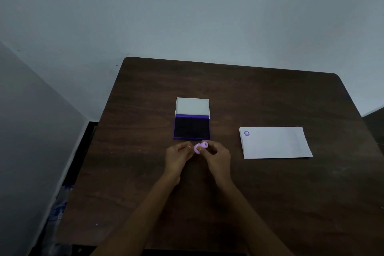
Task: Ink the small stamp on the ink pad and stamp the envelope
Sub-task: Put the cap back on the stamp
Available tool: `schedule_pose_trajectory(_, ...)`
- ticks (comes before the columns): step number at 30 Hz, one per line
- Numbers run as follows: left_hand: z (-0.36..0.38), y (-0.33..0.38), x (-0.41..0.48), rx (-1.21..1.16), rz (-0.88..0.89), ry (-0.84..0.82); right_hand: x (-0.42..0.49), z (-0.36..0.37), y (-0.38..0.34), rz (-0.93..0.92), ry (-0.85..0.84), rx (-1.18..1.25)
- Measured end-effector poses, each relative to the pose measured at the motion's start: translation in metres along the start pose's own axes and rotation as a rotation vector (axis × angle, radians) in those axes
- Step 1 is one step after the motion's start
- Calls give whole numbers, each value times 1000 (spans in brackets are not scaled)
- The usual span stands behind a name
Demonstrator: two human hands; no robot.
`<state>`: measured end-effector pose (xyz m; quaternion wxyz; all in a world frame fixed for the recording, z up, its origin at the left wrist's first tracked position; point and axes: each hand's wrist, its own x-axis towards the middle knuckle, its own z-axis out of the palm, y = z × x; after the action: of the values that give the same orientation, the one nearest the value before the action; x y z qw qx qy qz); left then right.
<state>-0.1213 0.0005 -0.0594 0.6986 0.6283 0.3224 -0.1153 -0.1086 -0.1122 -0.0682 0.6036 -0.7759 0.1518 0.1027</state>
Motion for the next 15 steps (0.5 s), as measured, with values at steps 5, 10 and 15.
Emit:
schedule_pose_trajectory(5,-8,1,13,77,137,191,4,8,9,-145,-85,-249)
schedule_pose_trajectory(10,-14,6,24,86,202,226,11,10,21,-292,-206,-498)
schedule_pose_trajectory(15,-15,6,29,93,216,253,14,10,25,-293,-247,-499)
